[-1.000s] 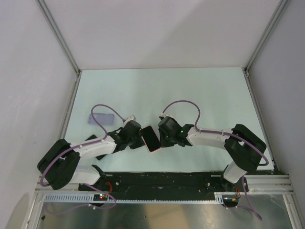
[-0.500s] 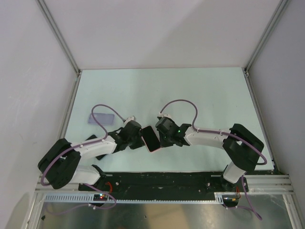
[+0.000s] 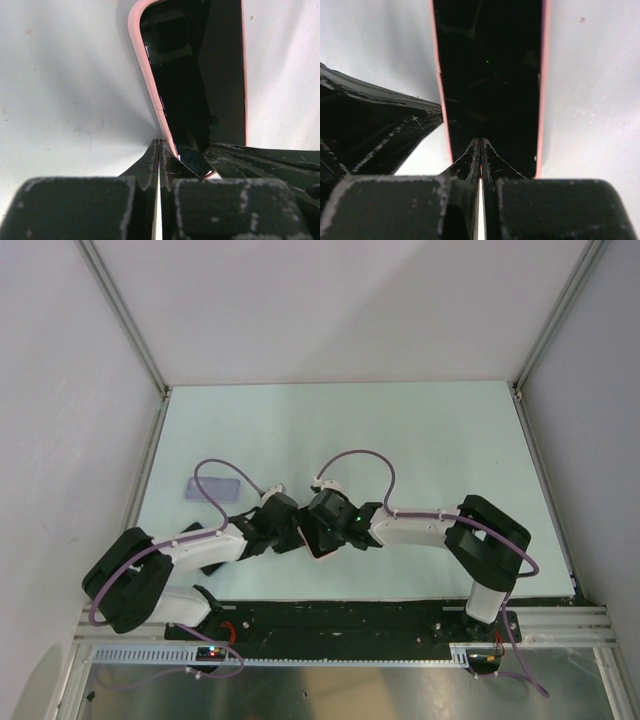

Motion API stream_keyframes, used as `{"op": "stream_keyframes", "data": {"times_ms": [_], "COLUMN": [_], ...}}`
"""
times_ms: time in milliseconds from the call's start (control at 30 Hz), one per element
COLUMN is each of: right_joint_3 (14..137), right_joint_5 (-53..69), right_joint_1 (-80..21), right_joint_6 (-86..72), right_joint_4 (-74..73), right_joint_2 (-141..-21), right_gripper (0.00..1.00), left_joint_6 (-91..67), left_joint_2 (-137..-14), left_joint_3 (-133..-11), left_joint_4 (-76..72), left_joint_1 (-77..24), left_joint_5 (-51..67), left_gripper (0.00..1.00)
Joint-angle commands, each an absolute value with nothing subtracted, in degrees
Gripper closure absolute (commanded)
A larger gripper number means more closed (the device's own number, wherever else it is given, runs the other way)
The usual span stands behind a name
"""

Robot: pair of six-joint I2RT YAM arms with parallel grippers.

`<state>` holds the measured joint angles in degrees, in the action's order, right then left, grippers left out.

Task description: Put the phone into the phone case

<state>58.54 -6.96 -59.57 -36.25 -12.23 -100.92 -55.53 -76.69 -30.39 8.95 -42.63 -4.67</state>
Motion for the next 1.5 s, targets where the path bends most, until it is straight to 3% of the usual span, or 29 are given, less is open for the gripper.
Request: {"op": "stream_keyframes", "data": {"times_ms": [0, 333, 767, 1133, 1467], "right_joint_3": [56.7, 61.9, 73.0, 82.9, 75.9], "right_joint_5": [-6.9, -9.7, -10.1, -16.4, -18.3], "right_joint_1": [-60.5, -59.9, -56.1, -53.3, -51.8], "right_joint_6": [-36.4, -33.6, -30.0, -29.5, -32.6], "right_joint_4": [-17.3, -21.0, -23.7, -29.7, -27.6], "right_joint_2": [-106.3, -102.2, -114.3, -123.5, -122.7], "right_gripper": [0.98, 0.91, 0.9, 0.9, 0.9], "left_joint_6": [-56.1, -55.4, -52.7, -51.6, -51.8], "left_joint_2": [-77.5, -74.4, -62.3, -62.6, -66.2], "left_joint_3": [-31.9, -31.9, -29.7, -32.0, -33.5], "left_joint_4": [7.1, 8.6, 16.2, 18.0, 17.8], "left_joint_1": [-42.9, -41.9, -33.0, -30.8, -30.9], "left_joint_5": [-4.8, -6.6, -9.9, -8.5, -7.6], "left_gripper": [1.0, 1.0, 1.0, 1.0, 1.0]}}
